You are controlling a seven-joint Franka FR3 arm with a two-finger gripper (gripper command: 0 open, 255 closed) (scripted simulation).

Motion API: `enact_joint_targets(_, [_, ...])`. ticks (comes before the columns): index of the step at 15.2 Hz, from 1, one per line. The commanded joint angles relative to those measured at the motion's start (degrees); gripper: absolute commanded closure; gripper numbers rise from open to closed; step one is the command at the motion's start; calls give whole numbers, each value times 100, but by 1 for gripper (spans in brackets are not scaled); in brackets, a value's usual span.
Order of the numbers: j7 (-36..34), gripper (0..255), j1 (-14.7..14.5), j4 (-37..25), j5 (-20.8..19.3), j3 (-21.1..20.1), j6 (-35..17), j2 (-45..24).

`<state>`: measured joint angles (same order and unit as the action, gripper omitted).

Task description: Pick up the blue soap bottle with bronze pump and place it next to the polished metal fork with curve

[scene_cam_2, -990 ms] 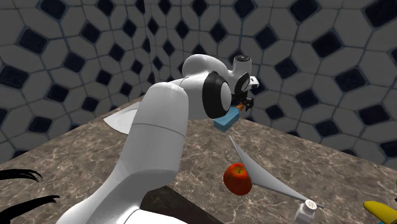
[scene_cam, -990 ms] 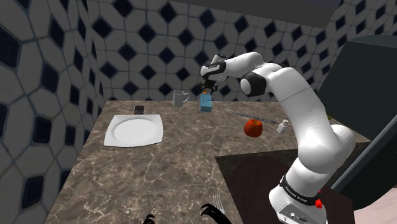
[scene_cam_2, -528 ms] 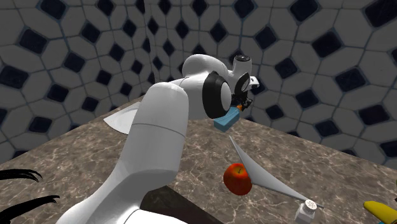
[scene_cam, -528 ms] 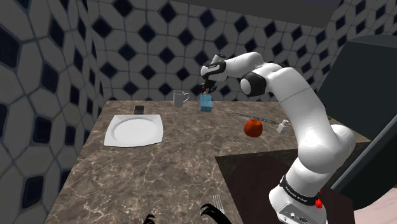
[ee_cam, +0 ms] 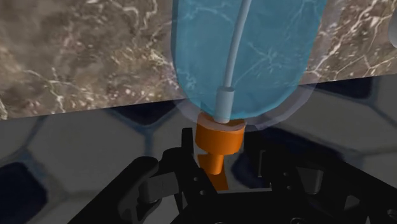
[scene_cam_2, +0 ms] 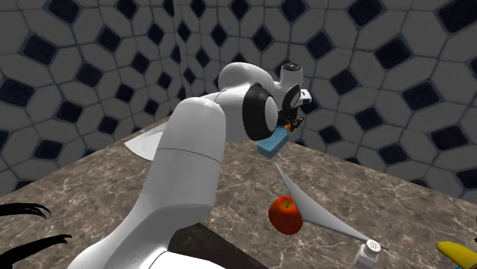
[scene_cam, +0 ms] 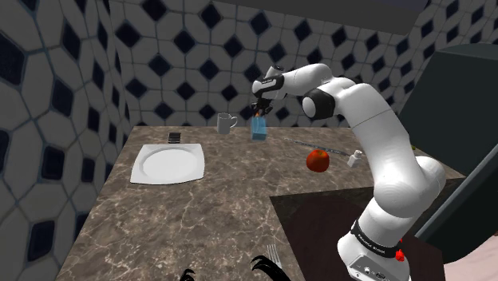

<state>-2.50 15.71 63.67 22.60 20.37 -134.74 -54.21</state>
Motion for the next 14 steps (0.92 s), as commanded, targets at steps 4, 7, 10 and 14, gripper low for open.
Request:
enact_joint_targets(4, [-53, 255, -3, -132, -55, 51, 263, 139])
enact_joint_targets(7, [-83, 255, -5, -207, -88, 80, 425, 228])
enact_joint_targets(10, [-114, 255, -2, -303, -121, 108, 596, 305])
enact_joint_targets(14, [-151, 255, 7, -436, -156, 136, 798, 379])
